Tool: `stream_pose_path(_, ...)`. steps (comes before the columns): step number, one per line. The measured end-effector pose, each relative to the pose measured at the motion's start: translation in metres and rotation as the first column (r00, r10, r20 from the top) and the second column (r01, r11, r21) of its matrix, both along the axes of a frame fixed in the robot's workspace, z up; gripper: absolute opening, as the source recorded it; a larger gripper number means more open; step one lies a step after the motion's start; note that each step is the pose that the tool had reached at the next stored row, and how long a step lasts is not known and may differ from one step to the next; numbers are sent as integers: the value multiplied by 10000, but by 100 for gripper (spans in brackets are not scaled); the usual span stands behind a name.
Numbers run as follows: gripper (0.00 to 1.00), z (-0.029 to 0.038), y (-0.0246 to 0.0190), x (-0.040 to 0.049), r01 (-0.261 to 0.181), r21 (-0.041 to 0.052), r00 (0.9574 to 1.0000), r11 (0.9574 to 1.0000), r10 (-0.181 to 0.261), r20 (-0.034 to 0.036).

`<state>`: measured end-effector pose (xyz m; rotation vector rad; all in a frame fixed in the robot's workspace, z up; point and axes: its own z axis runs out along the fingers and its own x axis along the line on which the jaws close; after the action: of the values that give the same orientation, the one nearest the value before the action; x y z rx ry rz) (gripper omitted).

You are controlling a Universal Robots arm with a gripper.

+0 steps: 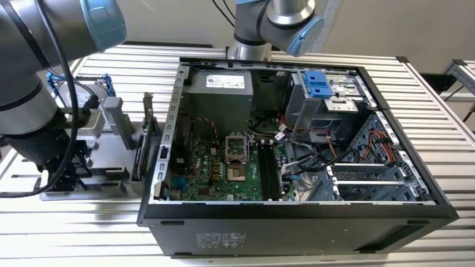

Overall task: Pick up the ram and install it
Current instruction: 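Pick up the ram and move it above insertion slot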

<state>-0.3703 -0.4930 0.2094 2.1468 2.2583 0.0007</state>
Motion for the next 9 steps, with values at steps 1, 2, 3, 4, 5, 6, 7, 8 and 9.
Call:
stream_pose_path(1, 100, -6, 0, 1, -5, 0, 10000, 10000, 5, 1)
stream_pose_path(2, 100, -11, 0, 1, -5, 0, 10000, 10000, 5, 0)
stream_pose_path(3, 100, -18, 0, 0, -6, 1, 10000, 10000, 6, 0)
stream_pose_path(4, 100, -25, 0, 0, -6, 0, 10000, 10000, 6, 1)
stream_pose_path(5, 100, -34, 0, 0, -6, 1, 10000, 10000, 6, 1)
stream_pose_path(6, 100, -42, 0, 0, -7, 0, 10000, 10000, 7, 1)
stream_pose_path(7, 100, -51, -1, 0, -7, 0, 10000, 10000, 7, 0)
stream_pose_path(8, 100, -58, -1, -1, -7, -1, 10000, 10000, 7, -1)
stream_pose_path(9, 100, -67, -1, -3, -6, -1, 10000, 10000, 6, 0)
